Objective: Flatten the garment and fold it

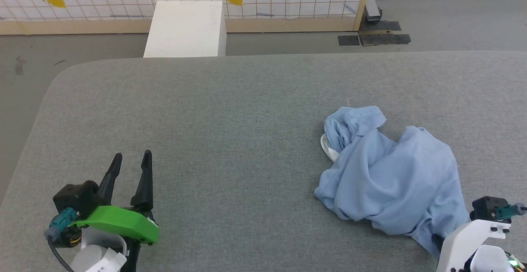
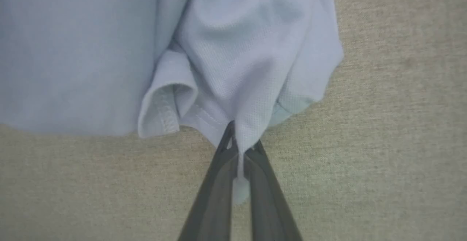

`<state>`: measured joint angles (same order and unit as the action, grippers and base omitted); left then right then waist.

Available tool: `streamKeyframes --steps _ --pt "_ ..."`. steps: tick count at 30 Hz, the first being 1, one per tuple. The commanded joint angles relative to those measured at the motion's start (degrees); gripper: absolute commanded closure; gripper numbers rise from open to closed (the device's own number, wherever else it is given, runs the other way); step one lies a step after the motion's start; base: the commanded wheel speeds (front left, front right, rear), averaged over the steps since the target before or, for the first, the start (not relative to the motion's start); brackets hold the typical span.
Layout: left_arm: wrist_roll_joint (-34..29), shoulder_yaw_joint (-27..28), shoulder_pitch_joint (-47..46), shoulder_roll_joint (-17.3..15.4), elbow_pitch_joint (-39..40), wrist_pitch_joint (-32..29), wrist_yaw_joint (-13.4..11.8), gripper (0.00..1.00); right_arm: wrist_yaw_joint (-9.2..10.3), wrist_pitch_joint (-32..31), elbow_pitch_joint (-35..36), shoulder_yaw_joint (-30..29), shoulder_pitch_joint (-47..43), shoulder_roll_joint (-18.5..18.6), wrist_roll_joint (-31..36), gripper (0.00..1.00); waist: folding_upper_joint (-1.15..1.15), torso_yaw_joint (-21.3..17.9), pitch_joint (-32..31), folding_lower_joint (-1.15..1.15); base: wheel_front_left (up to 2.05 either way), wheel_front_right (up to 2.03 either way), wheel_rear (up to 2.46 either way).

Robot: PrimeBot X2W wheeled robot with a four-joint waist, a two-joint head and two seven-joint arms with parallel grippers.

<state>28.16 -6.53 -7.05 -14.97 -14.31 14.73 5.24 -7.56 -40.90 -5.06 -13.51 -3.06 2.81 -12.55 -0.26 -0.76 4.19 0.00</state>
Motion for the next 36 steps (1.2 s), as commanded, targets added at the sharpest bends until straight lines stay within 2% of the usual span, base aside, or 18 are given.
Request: streamKeyframes --steps 1,2,6,8,11,17,20,26,31,36 --pt "0.4 -0.1 0.7 0.1 -0.2 0.2 0.2 0.00 0.08 2.1 -0.2 0.4 0.4 0.1 -1.2 0.45 0.26 -0.3 -0.2 0.00 0.00 0.00 0.00" --pt "0.5 -0.2 0.7 0.1 -0.3 0.1 0.2 0.00 0.08 4.1 -0.4 0.4 0.9 0.1 -2.2 0.00 0.26 -0.4 -0.4 0.00 0.00 0.00 0.00" --pt "0.6 -0.6 0.9 0.3 -0.5 -0.1 0.1 0.00 0.08 13.3 0.6 -3.4 2.9 0.1 -6.8 0.00 0.26 -0.3 -0.9 0.00 0.00 0.00 0.00" --pt "0.7 -0.7 1.0 0.3 -0.5 -0.1 0.0 0.00 0.08 19.5 1.1 -7.2 3.6 0.1 -7.7 0.00 0.26 -0.2 -1.1 0.00 0.00 0.00 0.00" --pt "0.8 -0.9 1.3 0.4 -0.5 -0.1 -0.1 0.00 0.08 25.0 0.8 -10.3 3.5 0.1 -8.1 0.00 0.26 -0.3 -1.5 0.00 0.00 0.00 0.00" --pt "1.9 -2.1 1.1 1.5 -0.1 -1.3 0.0 0.00 0.08 27.7 -0.2 -11.2 2.9 0.1 -7.0 0.00 0.26 -1.1 -2.0 0.00 0.00 0.00 0.00" --pt "2.7 -4.5 -1.3 2.6 0.2 -4.2 0.6 0.00 0.08 27.4 -0.2 -10.6 3.1 0.1 -6.5 0.00 0.26 -1.7 -1.4 0.00 0.00 0.00 0.00" --pt "3.8 -13.5 -12.3 5.2 -0.3 -15.2 1.8 0.00 0.08 26.9 -0.2 -8.2 4.8 0.1 -5.8 0.00 0.26 -3.8 1.0 0.00 0.00 0.00 0.00" --pt "6.1 -23.4 -22.1 7.9 -3.6 -29.5 2.2 0.00 0.08 26.9 -0.8 -6.5 5.6 0.1 -5.7 0.00 0.26 -6.9 3.3 0.00 0.00 0.00 0.00" --pt "7.1 -31.1 -28.2 8.4 -6.9 -41.9 2.2 0.00 0.08 27.6 -2.4 -5.3 6.2 0.1 -6.5 0.00 0.26 -10.5 5.7 0.00 0.00 0.00 0.00"
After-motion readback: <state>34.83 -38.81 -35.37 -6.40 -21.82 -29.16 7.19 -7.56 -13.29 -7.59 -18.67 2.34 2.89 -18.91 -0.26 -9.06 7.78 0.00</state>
